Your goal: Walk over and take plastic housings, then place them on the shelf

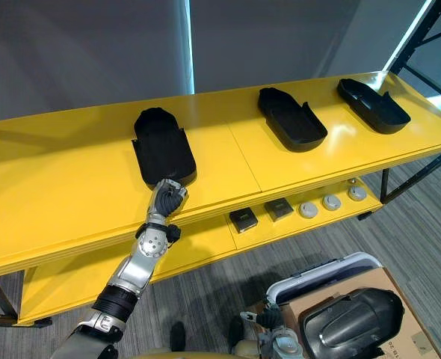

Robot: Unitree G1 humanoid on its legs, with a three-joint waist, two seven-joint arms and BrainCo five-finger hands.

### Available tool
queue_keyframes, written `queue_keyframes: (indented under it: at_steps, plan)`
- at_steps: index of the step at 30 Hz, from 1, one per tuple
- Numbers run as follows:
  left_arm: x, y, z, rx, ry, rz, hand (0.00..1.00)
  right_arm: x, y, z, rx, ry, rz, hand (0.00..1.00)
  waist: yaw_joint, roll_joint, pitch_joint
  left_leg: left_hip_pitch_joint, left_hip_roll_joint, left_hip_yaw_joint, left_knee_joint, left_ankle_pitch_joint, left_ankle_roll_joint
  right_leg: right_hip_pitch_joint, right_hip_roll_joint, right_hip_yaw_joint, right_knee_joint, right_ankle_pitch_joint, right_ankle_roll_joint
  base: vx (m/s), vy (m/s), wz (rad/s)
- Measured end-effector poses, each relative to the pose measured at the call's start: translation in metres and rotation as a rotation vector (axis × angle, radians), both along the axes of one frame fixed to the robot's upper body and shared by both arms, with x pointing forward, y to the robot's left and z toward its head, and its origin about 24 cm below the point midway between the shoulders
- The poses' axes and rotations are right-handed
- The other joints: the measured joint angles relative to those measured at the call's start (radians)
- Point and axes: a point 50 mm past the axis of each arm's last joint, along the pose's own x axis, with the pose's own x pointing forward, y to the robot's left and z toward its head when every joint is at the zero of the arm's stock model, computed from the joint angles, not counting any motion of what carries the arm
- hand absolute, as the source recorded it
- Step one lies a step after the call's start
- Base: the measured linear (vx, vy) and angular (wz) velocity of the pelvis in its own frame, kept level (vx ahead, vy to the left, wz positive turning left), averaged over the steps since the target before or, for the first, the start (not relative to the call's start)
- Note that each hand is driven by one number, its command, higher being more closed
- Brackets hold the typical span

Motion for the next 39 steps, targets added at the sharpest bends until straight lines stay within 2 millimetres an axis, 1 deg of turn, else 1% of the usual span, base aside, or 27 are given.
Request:
queue_keyframes:
  at_steps: [4,9,14,18,19,21,23,25,26,27,28,29,30,31,32,33,34,35,36,37,38,39]
  plan:
    - [0.006,0.004,0.003,0.022,-0.003,0.004,1.00,0.002,0.001,0.001,0.007,-0.007,0.016,0.00,-0.003,-0.003,0.000,0.001,0.000,0.003,0.000,0.000,0.002,0.000,0.000,0.002,0.000,0.005,-0.007,0.00,0.000,0.00]
    - [0.013,0.008,0.007,0.044,-0.003,0.016,1.00,0.002,0.002,0.001,0.011,-0.007,0.020,0.00,-0.008,-0.006,0.000,0.002,-0.001,0.006,0.000,0.000,0.003,0.000,0.000,0.005,0.000,0.006,-0.008,0.00,0.000,0.00]
    - [0.014,0.012,0.008,0.033,-0.005,0.025,1.00,0.002,0.003,0.001,0.011,-0.007,0.022,0.00,-0.022,-0.012,0.000,0.003,-0.001,0.007,0.000,0.000,0.003,0.000,0.000,0.007,0.000,0.006,-0.008,0.00,0.000,0.00]
    - [0.014,0.013,0.013,-0.008,-0.023,0.029,1.00,0.002,0.003,0.001,0.010,-0.007,0.022,0.00,-0.023,-0.012,0.000,0.003,-0.001,0.007,0.000,0.000,0.003,0.000,-0.002,0.006,0.000,0.006,-0.008,0.00,0.000,0.00]
    - [0.012,0.013,0.018,-0.028,-0.045,0.029,1.00,0.003,0.003,0.001,0.009,-0.008,0.021,0.00,-0.022,-0.012,0.000,0.003,-0.001,0.006,0.000,0.000,0.003,0.000,-0.002,0.002,0.000,0.006,-0.008,0.00,0.001,0.04]
    - [0.007,0.011,0.035,-0.073,-0.121,0.013,1.00,0.002,0.002,0.001,0.007,-0.005,0.019,0.00,-0.020,-0.012,0.000,0.001,-0.001,-0.005,0.000,0.000,0.003,0.003,-0.003,-0.015,0.000,0.006,-0.007,0.00,0.001,0.13]
    - [-0.002,0.010,0.058,-0.136,-0.238,-0.014,1.00,0.000,0.002,0.000,0.007,0.000,0.018,0.00,-0.015,-0.011,0.000,0.001,-0.002,-0.020,0.000,0.000,0.003,0.010,-0.005,-0.021,0.000,0.006,-0.007,0.01,0.003,0.19]
    - [-0.011,0.010,0.079,-0.207,-0.341,-0.041,1.00,-0.001,0.001,-0.001,0.004,0.009,0.018,0.00,0.005,-0.011,0.000,0.001,-0.002,-0.027,0.000,0.000,0.003,0.013,-0.006,-0.027,0.000,0.005,-0.007,0.01,0.004,0.18]
    - [-0.023,0.015,0.102,-0.265,-0.454,-0.063,1.00,-0.002,0.000,-0.001,0.001,0.014,0.019,0.00,0.016,-0.008,0.000,-0.002,-0.005,-0.043,0.001,0.000,0.003,0.017,-0.008,-0.043,0.001,0.001,-0.003,0.00,0.000,0.25]
    - [-0.028,0.020,0.110,-0.286,-0.504,-0.064,1.00,-0.003,-0.001,-0.002,-0.001,0.016,0.019,0.00,0.019,-0.007,-0.001,-0.004,-0.005,-0.051,0.001,0.000,0.003,0.020,-0.009,-0.050,0.001,-0.001,-0.003,0.01,-0.001,0.34]
    - [-0.040,0.034,0.125,-0.321,-0.596,-0.044,1.00,-0.004,-0.002,-0.003,-0.004,0.026,0.020,0.00,0.031,-0.007,-0.001,-0.004,-0.007,-0.062,0.003,0.000,0.003,0.024,-0.010,-0.062,0.001,-0.004,-0.003,0.01,-0.004,0.37]
    - [-0.054,0.054,0.136,-0.336,-0.683,0.009,1.00,-0.005,-0.003,-0.004,-0.005,0.037,0.017,0.00,0.034,-0.006,-0.001,-0.003,-0.008,-0.079,0.005,0.000,0.003,0.033,-0.010,-0.077,0.002,-0.009,-0.006,0.01,-0.005,0.34]
    - [-0.062,0.066,0.140,-0.348,-0.724,0.043,1.00,-0.006,-0.003,-0.005,-0.005,0.041,0.015,0.00,0.037,-0.005,-0.001,-0.002,-0.008,-0.085,0.006,0.000,0.003,0.035,-0.010,-0.083,0.005,-0.012,-0.006,0.01,-0.007,0.33]
    - [-0.073,0.083,0.144,-0.356,-0.776,0.107,1.00,-0.006,-0.004,-0.005,-0.005,0.044,0.013,0.00,0.044,-0.004,-0.001,-0.002,-0.009,-0.094,0.006,0.000,0.003,0.036,-0.011,-0.093,0.012,-0.018,-0.007,0.00,-0.011,0.28]
    - [-0.087,0.104,0.145,-0.362,-0.824,0.191,1.00,-0.007,-0.005,-0.005,-0.006,0.045,0.007,0.00,0.061,-0.004,-0.001,-0.003,-0.010,-0.106,0.006,0.000,0.003,0.040,-0.011,-0.103,0.013,-0.022,-0.009,0.00,-0.012,0.30]
    - [-0.095,0.119,0.142,-0.368,-0.845,0.261,1.00,-0.008,-0.006,-0.005,-0.007,0.050,0.002,0.00,0.075,-0.004,-0.001,-0.003,-0.011,-0.116,0.006,0.000,0.003,0.044,-0.012,-0.113,0.013,-0.025,-0.009,0.00,-0.020,0.46]
    - [-0.110,0.141,0.133,-0.386,-0.850,0.379,1.00,-0.010,-0.007,-0.006,-0.009,0.055,-0.004,0.00,0.089,-0.004,-0.001,-0.004,-0.016,-0.139,0.006,0.000,0.002,0.054,-0.015,-0.136,0.016,-0.036,-0.007,0.00,-0.013,0.40]
    - [-0.113,0.145,0.130,-0.392,-0.848,0.400,1.00,-0.010,-0.008,-0.006,-0.009,0.055,-0.006,0.00,0.089,-0.004,-0.001,-0.004,-0.017,-0.144,0.006,0.000,0.002,0.055,-0.016,-0.141,0.018,-0.037,-0.007,0.00,-0.019,0.53]
    - [-0.126,0.158,0.118,-0.408,-0.828,0.496,1.00,-0.010,-0.009,-0.006,-0.010,0.055,-0.018,0.00,0.096,-0.003,-0.001,-0.005,-0.020,-0.164,0.006,-0.001,0.001,0.059,-0.017,-0.161,0.029,-0.046,-0.007,0.00,-0.017,0.43]
    - [-0.137,0.168,0.104,-0.428,-0.786,0.580,1.00,-0.011,-0.012,-0.006,-0.009,0.053,-0.038,0.00,0.114,-0.004,-0.002,-0.005,-0.023,-0.178,0.006,-0.001,0.000,0.065,-0.018,-0.176,0.032,-0.052,-0.006,0.00,-0.019,0.44]
    - [-0.141,0.172,0.095,-0.440,-0.755,0.612,1.00,-0.011,-0.012,-0.006,-0.010,0.054,-0.045,0.00,0.120,-0.005,-0.003,-0.005,-0.025,-0.183,0.006,-0.001,0.000,0.067,-0.018,-0.181,0.033,-0.055,-0.005,0.00,-0.017,0.35]
    - [-0.152,0.180,0.069,-0.459,-0.642,0.691,1.00,-0.009,-0.013,-0.004,-0.012,0.039,-0.052,0.00,0.142,-0.007,-0.005,-0.004,-0.027,-0.190,0.003,-0.001,0.000,0.069,-0.027,-0.195,0.045,-0.067,-0.004,0.00,0.003,0.30]
